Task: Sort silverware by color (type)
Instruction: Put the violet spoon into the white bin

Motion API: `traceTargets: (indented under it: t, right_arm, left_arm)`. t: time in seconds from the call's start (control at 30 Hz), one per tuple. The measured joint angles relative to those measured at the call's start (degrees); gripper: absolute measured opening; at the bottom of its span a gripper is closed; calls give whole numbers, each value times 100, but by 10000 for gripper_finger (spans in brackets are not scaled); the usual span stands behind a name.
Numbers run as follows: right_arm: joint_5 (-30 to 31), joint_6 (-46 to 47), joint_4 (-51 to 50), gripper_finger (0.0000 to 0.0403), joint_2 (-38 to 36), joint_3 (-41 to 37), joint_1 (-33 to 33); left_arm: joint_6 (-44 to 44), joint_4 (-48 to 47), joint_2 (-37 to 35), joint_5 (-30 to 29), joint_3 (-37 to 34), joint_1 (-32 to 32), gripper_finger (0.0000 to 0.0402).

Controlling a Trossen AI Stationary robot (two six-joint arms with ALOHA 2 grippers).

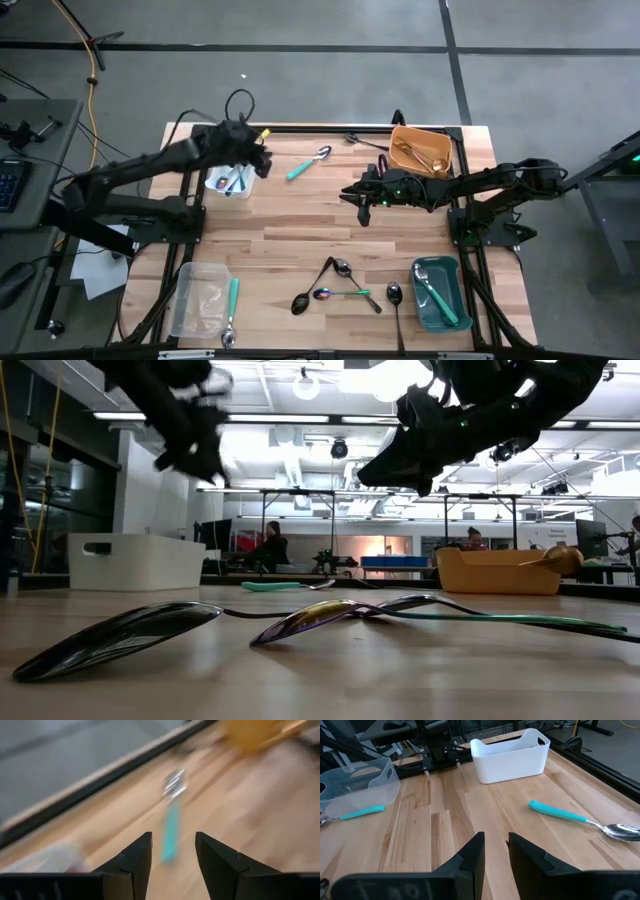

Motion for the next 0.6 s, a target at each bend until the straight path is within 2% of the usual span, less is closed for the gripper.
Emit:
traceTargets:
  t: [0.17,0.37,0.47,0.6]
  right_arm:
    - [2,0,0,81,0,0,0]
    - [0,6,235,81,0,0,0]
    - [0,217,387,81,0,0,0]
    - [0,350,566,81,0,0,0]
  left_arm:
    - [364,2547,-518,9,-1049,-1191,145]
    - [1030,5403,-400,9,-2199,-2246,143]
    - [1366,6106,-282,6,-2460,-2509,143]
    - [1663,6219,-266,4,-2432,-2616,143]
